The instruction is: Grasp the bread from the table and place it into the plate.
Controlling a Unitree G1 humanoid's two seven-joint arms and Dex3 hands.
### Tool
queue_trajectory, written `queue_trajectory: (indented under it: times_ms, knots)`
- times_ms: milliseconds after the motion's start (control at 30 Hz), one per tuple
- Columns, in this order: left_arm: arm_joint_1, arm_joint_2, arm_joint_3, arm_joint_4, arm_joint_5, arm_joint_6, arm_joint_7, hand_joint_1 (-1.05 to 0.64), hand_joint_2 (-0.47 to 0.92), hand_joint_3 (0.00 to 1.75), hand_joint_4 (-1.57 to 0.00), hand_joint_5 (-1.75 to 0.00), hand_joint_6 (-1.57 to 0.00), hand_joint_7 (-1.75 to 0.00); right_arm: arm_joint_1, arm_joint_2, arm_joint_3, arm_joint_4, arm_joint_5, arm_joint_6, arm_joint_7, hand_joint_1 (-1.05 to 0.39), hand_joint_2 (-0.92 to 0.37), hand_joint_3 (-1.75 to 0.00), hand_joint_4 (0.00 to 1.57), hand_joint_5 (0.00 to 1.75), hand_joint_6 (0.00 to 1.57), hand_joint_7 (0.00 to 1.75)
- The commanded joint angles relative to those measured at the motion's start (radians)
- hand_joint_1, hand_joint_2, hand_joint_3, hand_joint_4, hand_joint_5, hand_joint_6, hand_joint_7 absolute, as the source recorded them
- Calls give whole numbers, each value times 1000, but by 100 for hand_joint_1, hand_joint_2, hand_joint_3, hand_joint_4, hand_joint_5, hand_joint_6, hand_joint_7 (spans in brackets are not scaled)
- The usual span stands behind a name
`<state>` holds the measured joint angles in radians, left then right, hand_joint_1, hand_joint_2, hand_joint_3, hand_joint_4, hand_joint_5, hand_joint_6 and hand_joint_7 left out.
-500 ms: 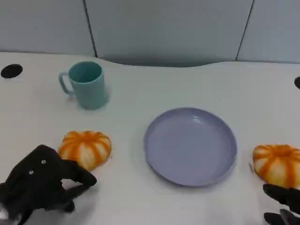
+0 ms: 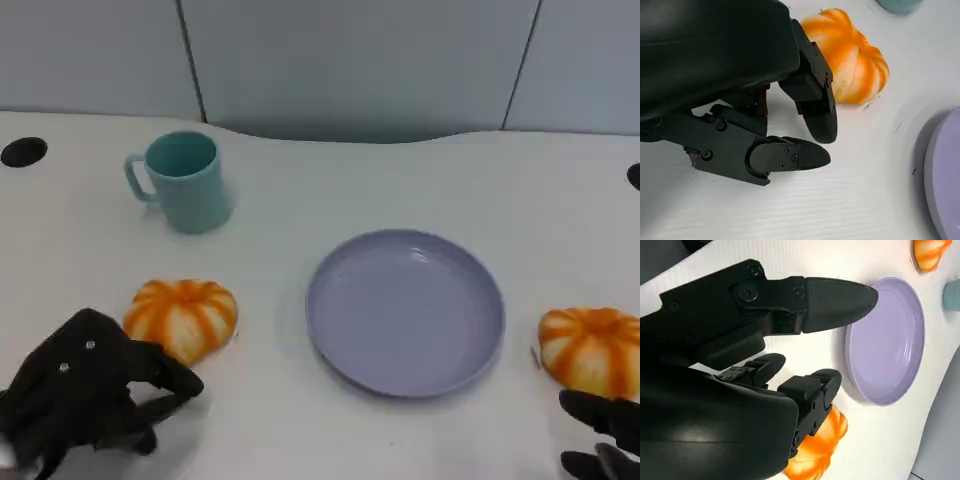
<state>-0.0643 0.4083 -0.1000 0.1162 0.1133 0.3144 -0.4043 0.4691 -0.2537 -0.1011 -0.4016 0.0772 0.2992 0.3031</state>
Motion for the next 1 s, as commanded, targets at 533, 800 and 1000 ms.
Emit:
queue_trajectory:
  times_ms: [533,800,1000]
  knots:
    - [75,-2,82,165,87,-765,184,-53,92,16,-32,-115,-44,-55,25,16,6,-35,4,17,-25,-52,-92,-48,66,1,50,1]
    - [35,156,-13,54,682,-689,463,-65,90,0,-12,-74,-45,-6,16,16,21,-35,-3,19,-28,-52,-92,-48,64,0,49,0]
    - [-42,244,-77,-12,792,-603,331,-82,90,0,0,-48,-25,-1,12,17,34,-38,-7,22,-35,-52,-92,-49,65,1,49,0]
